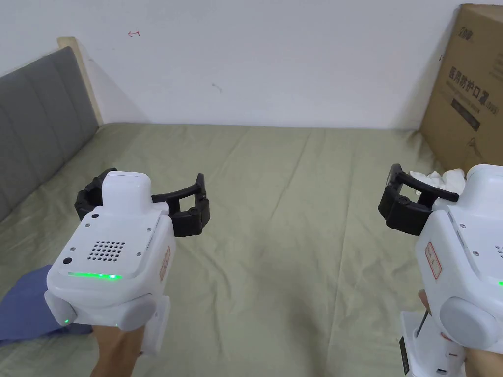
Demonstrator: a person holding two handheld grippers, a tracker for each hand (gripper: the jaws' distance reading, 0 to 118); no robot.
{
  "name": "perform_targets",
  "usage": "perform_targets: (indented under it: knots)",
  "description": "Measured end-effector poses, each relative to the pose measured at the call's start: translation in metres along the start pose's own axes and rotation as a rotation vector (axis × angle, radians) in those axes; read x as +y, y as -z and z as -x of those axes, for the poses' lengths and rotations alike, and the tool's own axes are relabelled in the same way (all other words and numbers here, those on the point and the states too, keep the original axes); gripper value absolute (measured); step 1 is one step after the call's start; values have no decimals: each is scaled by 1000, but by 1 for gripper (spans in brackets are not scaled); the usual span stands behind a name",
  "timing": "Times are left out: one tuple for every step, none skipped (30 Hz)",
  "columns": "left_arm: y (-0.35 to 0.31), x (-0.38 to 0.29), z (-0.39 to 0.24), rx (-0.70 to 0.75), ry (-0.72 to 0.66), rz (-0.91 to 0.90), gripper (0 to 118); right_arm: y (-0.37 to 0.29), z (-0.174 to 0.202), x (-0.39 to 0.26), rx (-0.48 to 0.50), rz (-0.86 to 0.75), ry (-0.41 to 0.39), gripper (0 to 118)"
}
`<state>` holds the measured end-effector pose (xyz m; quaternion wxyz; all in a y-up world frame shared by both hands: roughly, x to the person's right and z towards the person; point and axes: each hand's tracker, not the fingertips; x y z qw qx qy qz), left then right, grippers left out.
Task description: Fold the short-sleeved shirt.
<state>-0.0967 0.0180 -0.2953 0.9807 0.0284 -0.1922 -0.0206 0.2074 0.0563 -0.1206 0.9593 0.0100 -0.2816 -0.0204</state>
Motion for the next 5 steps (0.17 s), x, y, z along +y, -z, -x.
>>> perform_targets:
  knots:
    - [0,0,0,0,0,0,118,0,0,0,2,-1,-1,118]
    - [0,0,0,1,-1,-1,118,0,0,-1,0,0,-1,118]
    - [0,1,1,2,-2,-3,118,0,0,0,-2,3,-2,118]
    - [0,1,1,2,-4,-3,118,1,0,-1,-3,5,-3,118]
    - [-1,1,1,1,-5,-3,118,2,-1,-1,-4,5,-4,118]
